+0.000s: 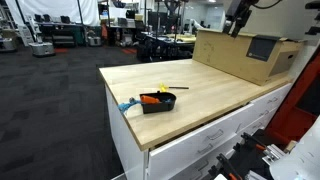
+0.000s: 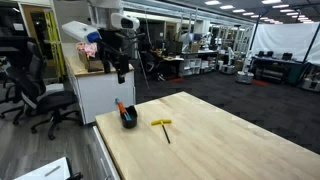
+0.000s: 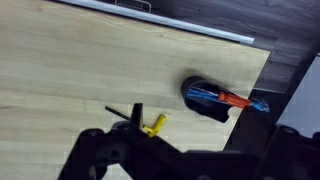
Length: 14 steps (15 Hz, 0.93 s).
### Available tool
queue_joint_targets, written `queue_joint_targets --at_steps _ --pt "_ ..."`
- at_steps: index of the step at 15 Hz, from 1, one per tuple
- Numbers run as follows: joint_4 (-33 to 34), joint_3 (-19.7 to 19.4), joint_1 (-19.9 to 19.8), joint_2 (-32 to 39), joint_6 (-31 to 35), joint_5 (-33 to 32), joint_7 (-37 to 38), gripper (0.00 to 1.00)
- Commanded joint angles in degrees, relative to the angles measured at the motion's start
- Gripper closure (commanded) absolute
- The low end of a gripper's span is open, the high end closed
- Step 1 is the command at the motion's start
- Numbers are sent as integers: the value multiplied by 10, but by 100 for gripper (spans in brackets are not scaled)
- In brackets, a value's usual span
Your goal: Shift the black object to the right
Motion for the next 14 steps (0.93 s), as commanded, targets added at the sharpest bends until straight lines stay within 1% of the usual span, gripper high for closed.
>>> queue_joint_targets --at_steps 1,11,14 --pt "1 7 -9 1 -2 4 -4 0" --pt "1 7 -9 1 -2 4 -4 0" --pt "0 19 7 20 15 10 -19 0"
